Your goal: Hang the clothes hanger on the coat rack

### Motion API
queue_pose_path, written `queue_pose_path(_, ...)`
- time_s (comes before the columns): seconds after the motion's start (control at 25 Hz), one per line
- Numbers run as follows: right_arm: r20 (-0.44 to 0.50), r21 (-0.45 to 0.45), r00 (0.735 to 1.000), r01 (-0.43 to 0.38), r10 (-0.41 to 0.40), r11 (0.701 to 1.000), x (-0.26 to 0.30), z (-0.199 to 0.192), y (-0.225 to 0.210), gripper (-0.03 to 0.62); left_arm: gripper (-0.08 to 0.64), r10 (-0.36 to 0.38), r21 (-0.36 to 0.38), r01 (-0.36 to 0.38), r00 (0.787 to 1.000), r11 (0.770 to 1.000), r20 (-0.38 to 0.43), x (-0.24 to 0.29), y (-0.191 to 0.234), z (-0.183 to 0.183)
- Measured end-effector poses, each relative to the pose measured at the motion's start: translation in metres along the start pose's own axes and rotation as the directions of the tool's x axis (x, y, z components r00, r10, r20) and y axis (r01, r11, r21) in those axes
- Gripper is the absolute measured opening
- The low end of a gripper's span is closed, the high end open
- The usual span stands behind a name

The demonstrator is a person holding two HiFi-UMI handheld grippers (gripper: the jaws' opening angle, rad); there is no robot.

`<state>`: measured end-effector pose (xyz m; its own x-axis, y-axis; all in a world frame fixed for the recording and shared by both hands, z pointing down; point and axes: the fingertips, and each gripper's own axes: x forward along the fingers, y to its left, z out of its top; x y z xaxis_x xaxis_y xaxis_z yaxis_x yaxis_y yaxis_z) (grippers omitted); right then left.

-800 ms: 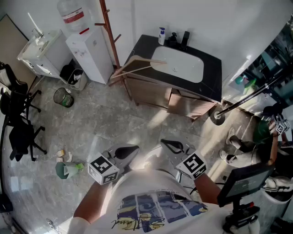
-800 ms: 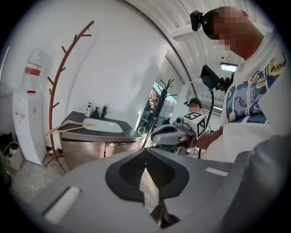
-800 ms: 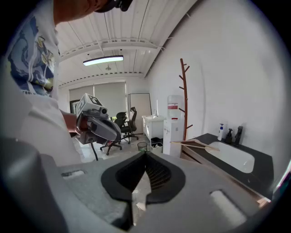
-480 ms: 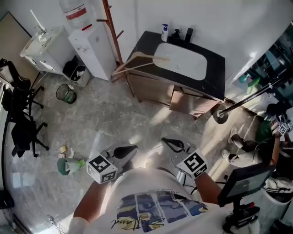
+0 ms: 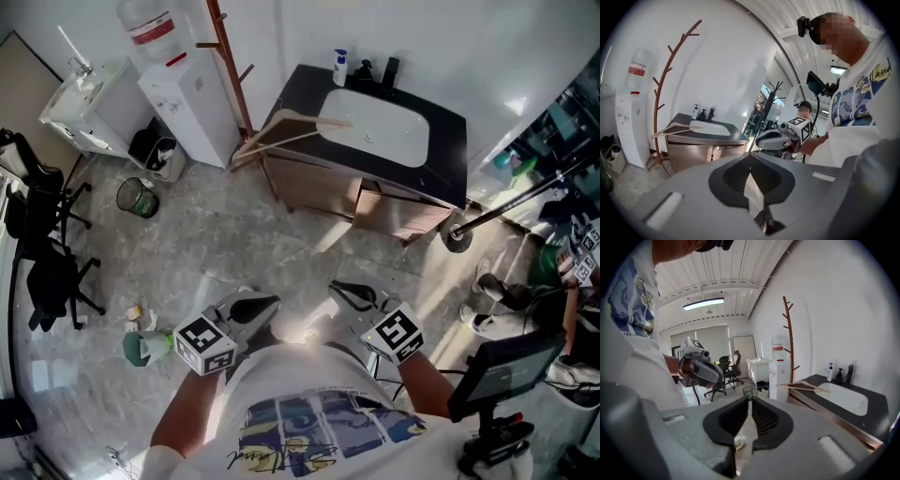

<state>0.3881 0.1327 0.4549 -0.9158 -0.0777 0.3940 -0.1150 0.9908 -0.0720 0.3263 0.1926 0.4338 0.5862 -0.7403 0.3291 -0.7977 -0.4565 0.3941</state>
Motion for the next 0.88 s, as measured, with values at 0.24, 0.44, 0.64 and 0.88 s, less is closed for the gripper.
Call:
queue_pose_path(0.24, -0.026, 0.015, 0.999, 0.048, -0.048, 0.999, 0.04, 0.002, -0.023, 0.097, 0.01, -0.06, 0.009, 0.06, 0.998, 0.998, 0.01, 0.008, 0.063, 0.005)
queue_pose_path(0.44, -0.028, 0.065, 0.995, 0.101, -0.099, 0.993, 0.088, 0.028, -0.044, 0.098, 0.042, -0.073, -0.018, 0.073, 0.997, 0.997, 0.018, -0.004, 0.139, 0.03)
queue_pose_path(0.64, -0.033, 0.089, 0.989, 0.144, -0.141, 0.986, 0.152, 0.058, -0.052, 0.098, 0.048, -0.114, -0.068, 0.115, 0.993, 0.991, 0.018, -0.029, 0.219, 0.047)
queue_pose_path(0.88, -0.036, 0.092, 0.984, 0.174, -0.172, 0.98, 0.221, 0.089, -0.066, 0.098, 0.073, -0.108, -0.124, 0.103, 0.994, 0.987, -0.03, -0.033, 0.319, 0.05)
